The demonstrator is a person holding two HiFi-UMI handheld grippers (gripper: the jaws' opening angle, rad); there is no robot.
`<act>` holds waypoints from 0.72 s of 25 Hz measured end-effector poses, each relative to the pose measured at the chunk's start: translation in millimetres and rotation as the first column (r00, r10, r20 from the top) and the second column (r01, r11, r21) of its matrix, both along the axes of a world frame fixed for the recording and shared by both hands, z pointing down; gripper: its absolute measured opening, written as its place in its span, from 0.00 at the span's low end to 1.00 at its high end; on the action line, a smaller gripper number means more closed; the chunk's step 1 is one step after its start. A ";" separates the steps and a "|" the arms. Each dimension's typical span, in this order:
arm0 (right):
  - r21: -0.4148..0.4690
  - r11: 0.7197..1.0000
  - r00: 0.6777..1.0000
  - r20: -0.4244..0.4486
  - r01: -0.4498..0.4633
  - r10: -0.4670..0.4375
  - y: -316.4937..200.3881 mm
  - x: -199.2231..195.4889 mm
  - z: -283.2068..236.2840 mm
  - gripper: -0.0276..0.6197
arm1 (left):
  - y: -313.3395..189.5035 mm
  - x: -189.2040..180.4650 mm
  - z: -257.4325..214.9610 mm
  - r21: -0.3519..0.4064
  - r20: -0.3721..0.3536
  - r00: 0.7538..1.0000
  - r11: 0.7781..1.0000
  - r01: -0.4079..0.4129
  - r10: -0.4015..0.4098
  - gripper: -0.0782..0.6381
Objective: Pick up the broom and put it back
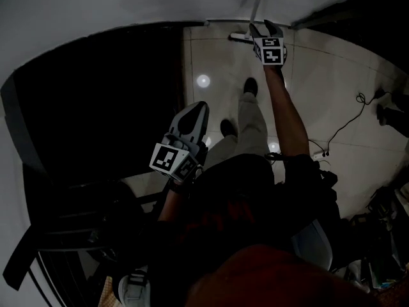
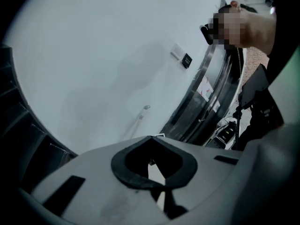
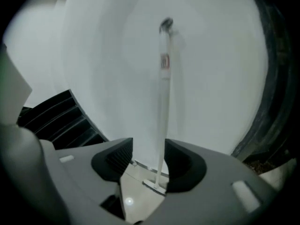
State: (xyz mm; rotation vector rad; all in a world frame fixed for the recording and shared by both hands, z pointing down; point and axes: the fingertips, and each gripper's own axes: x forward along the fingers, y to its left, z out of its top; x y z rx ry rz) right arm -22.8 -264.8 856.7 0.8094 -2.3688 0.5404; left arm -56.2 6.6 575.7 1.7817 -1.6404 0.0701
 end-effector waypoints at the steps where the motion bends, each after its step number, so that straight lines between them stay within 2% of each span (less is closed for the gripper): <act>1: 0.026 1.000 1.000 0.024 0.001 -0.002 17.5 8.9 -23.3 0.34 | 5.1 6.5 -7.1 0.027 0.006 1.000 0.999 -0.021 0.021 0.12; 5: 0.091 0.996 0.995 0.105 -0.005 -0.005 108.4 34.3 -109.4 0.29 | 36.6 20.0 -40.5 0.135 0.006 0.996 0.986 -0.092 0.092 0.12; 6: 0.103 0.995 0.991 0.132 -0.013 -0.001 131.0 37.7 -130.1 0.25 | 46.7 19.4 -50.2 0.163 0.010 0.994 0.981 -0.105 0.104 0.12; 8: 0.137 0.990 0.982 0.189 -0.037 0.011 174.1 46.9 -176.8 0.16 | 69.6 18.7 -69.2 0.218 0.041 0.990 0.966 -0.138 0.132 0.12; 10: 0.185 0.980 0.970 0.243 -0.071 0.024 217.2 59.0 -229.9 0.12 | 95.2 18.8 -84.5 0.262 0.083 0.985 0.950 -0.170 0.153 0.12; 14: 0.214 0.964 0.922 0.382 -0.155 0.063 335.5 78.5 -325.7 0.05 | 172.5 18.5 -113.5 0.282 0.090 0.984 0.944 -0.173 0.154 0.12; 16: 0.231 0.960 0.911 0.410 -0.156 0.049 392.1 89.0 -361.7 0.05 | 208.1 29.7 -132.2 0.293 0.087 0.985 0.941 -0.169 0.150 0.12; 18: 0.261 0.954 0.912 0.409 -0.151 0.032 427.1 96.5 -382.6 0.05 | 227.9 39.1 -143.4 0.303 0.090 0.985 0.937 -0.171 0.150 0.12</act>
